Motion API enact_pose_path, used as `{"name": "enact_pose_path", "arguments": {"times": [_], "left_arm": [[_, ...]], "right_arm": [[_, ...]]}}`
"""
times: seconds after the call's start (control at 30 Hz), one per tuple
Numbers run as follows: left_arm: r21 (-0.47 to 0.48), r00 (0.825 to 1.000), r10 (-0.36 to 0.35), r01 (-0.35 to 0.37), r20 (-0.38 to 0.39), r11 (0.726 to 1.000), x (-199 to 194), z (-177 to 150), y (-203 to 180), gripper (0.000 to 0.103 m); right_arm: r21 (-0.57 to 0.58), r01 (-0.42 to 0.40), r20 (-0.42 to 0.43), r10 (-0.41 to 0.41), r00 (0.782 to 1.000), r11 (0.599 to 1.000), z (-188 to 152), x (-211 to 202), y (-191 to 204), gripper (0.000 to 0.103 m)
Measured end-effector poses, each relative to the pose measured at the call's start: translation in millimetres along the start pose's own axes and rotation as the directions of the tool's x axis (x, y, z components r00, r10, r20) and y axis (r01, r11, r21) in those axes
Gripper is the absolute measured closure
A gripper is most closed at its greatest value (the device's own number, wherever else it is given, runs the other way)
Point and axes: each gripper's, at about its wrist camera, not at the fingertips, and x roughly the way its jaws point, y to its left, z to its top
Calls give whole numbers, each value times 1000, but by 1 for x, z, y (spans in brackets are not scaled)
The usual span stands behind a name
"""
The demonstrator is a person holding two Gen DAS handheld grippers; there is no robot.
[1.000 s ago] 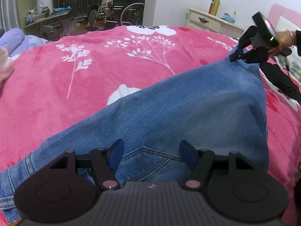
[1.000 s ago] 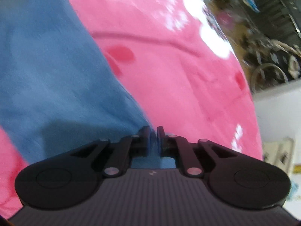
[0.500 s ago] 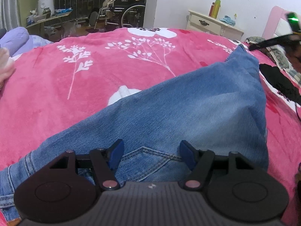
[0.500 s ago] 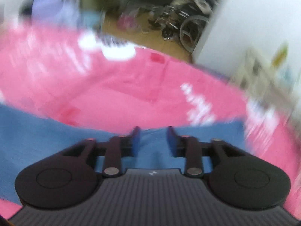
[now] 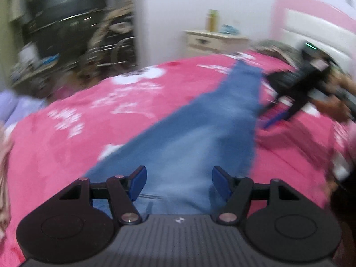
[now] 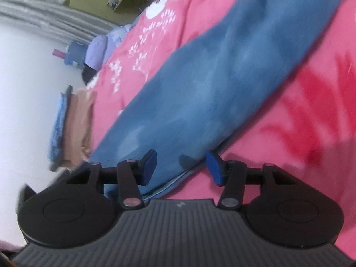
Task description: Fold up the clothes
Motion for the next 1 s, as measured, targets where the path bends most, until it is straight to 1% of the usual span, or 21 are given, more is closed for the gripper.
{"name": "enact_pose_path", "arguments": {"times": [0.03,0.1,0.2,0.27,0.33,0.4,0.47,0.57,0.6,0.63,0.67,0.7,0.73,0.8,0.83,0.87,0.93,1.0], "left_arm": [[33,1000,-18,19,-7,999,-1,-2,-10,37],[74,999,-38,40,-28,996,2,-7,-25,37],[115,997,-29,36,-64,993,11,-13,-37,38],[142,996,-21,33,-88,989,17,-17,-44,42],[171,995,4,13,-99,985,24,-20,-45,44],[176,994,25,-6,-104,984,27,-22,-41,52],[154,993,32,-14,-117,988,30,-22,-36,59],[140,994,31,-15,-109,990,30,-22,-32,67],[135,994,30,-15,-107,991,30,-22,-31,72],[123,994,23,-10,-106,992,30,-21,-29,74],[112,994,16,-4,-106,994,30,-21,-27,79],[92,994,6,4,-106,996,30,-20,-24,82],[45,994,-15,20,-109,999,29,-19,-17,83],[-75,991,-68,59,-113,995,29,-18,-1,88],[-142,989,-98,81,-113,986,29,-18,9,89],[-209,986,-128,102,-111,973,29,-18,19,91],[-339,977,-186,142,-100,930,30,-18,38,92],[-464,966,-243,179,-83,868,31,-18,57,93]], "right_arm": [[8,-21,-2,21,1000,1000,-4,0,4,56],[4,-61,-19,61,998,998,-11,5,10,61],[-18,-104,-50,103,993,994,-20,11,21,63],[-37,-103,-68,100,993,994,-25,18,26,63],[-31,-93,-87,90,992,995,-26,29,24,63],[5,-83,-93,83,992,997,-26,39,18,63],[53,-80,-89,84,993,995,-25,45,10,63],[143,-106,-69,117,991,984,-23,52,0,63],[167,-111,-65,123,990,980,-24,53,-2,63],[178,-114,-61,126,990,977,-25,54,-3,63],[187,-116,-58,129,990,975,-25,55,-4,63],[184,-115,-58,127,990,976,-26,56,-3,64],[178,-119,-55,131,990,977,-26,57,0,64],[153,-142,-47,150,988,978,-27,57,6,65],[140,-148,-42,155,987,979,-27,56,8,66],[129,-155,-38,161,986,980,-27,54,10,68],[124,-155,-36,160,986,980,-26,52,10,70],[122,-143,-35,148,988,982,-25,49,9,71]]}}
